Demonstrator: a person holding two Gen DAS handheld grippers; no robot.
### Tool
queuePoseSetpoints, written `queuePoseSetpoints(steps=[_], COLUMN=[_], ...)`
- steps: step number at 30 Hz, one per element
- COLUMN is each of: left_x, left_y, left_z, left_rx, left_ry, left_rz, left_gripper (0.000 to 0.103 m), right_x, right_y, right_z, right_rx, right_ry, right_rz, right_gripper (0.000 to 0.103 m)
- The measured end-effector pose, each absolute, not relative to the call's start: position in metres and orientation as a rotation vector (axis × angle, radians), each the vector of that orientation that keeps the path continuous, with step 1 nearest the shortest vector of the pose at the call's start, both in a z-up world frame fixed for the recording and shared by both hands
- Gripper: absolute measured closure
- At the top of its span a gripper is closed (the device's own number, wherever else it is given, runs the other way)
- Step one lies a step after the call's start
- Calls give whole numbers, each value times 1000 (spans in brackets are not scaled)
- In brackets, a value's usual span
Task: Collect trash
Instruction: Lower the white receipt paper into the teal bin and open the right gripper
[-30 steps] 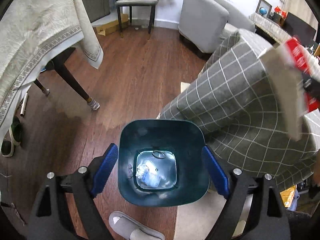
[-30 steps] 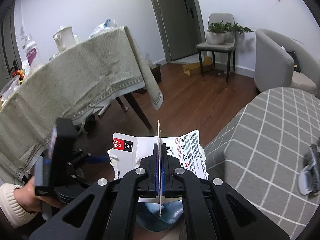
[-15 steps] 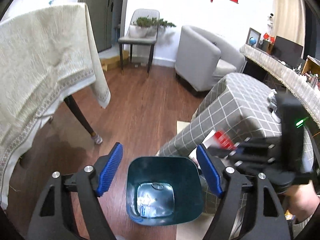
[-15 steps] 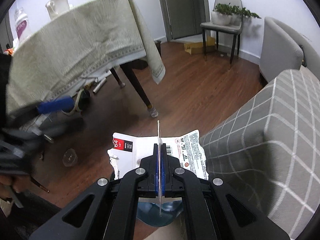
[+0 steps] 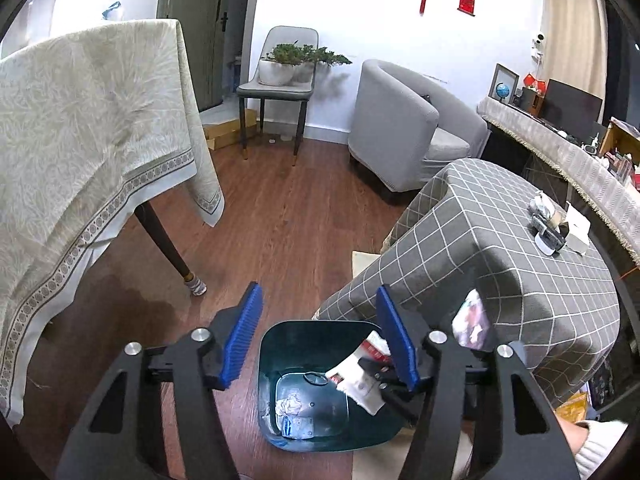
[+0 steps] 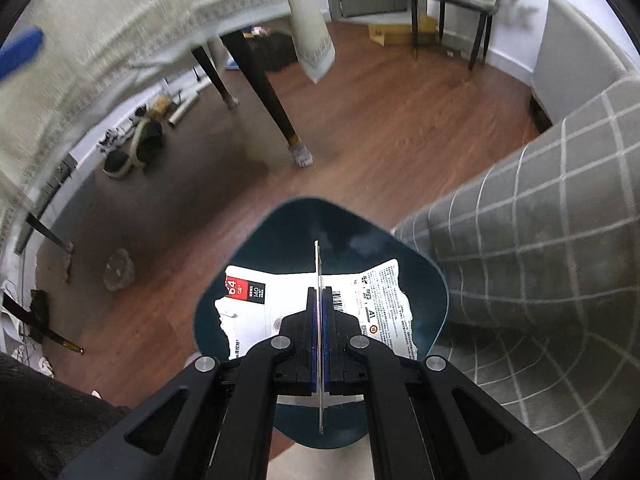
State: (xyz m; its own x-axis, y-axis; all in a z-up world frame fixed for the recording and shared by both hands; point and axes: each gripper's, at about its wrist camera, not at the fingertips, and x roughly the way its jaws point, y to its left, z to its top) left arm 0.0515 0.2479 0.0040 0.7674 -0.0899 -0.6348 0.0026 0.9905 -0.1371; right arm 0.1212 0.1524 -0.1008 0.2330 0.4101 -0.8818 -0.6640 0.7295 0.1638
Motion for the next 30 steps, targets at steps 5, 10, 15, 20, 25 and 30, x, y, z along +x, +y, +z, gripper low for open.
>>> queuePoseSetpoints(steps=[5,10,15,20,25,30], left_x=[51,48,48,50,53,56], left_y=[252,250,247,244,238,226], left_z=[12,20,24,29,34,39], left_rx=[-167,-167,-172,-180,-192,-174], left_ry=[670,641,621,602,584,560], left_rz=[-58,-67,-66,-58,-59,-51], left_gripper=[48,48,48,48,45,44], right_x=[114,108,106,101,88,73], right_y=[163,166,160,148,140,133], right_z=[-118,-127,-121,-105,-69,-30], right_rx=[-319,-355,-359,-343,-320,-300], right_ry=[1140,1153,1138,1106,1021,921], right_rz=[755,741,742,761,816,868], right_gripper=[100,43,43,43,43,43])
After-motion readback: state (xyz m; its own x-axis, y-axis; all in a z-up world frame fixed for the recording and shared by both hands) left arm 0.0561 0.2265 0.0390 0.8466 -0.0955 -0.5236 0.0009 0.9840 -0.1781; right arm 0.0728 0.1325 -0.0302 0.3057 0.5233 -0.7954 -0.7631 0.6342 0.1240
